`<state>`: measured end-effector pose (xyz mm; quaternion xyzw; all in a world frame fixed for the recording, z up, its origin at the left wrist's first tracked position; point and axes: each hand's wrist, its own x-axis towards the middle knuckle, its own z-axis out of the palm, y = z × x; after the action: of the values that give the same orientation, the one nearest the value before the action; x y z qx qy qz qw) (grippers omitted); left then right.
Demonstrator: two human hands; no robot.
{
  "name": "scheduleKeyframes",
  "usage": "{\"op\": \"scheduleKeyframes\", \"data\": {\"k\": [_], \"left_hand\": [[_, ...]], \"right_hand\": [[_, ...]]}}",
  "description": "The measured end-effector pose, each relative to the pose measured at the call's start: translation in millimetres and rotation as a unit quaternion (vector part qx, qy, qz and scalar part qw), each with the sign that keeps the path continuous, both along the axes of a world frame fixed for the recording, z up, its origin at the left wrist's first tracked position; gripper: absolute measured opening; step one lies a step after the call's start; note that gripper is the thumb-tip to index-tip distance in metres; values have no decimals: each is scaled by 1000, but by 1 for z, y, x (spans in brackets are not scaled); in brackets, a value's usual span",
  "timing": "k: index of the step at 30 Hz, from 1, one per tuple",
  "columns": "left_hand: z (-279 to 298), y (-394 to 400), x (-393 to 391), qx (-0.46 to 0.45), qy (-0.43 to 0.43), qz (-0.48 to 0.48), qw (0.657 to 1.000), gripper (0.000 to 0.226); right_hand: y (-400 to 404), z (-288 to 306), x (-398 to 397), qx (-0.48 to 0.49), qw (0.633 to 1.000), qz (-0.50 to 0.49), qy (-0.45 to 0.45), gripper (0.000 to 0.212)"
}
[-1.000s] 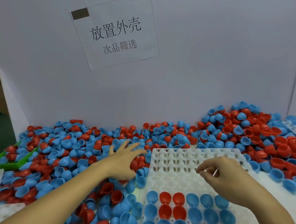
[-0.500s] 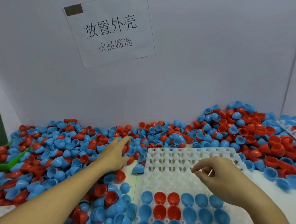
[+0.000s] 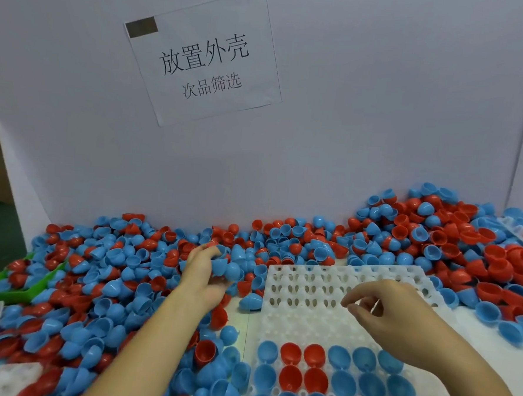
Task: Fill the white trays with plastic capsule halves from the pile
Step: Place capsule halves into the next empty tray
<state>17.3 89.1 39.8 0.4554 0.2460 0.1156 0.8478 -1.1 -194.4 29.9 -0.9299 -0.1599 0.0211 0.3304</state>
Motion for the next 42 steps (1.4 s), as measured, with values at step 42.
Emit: {"op": "scheduleKeyframes", "data": {"k": [42], "left_hand": [[-17, -105, -36, -307, -109, -21, 945, 23]], "right_hand": [[48, 3, -17, 207, 969, 57, -126, 49]]}}
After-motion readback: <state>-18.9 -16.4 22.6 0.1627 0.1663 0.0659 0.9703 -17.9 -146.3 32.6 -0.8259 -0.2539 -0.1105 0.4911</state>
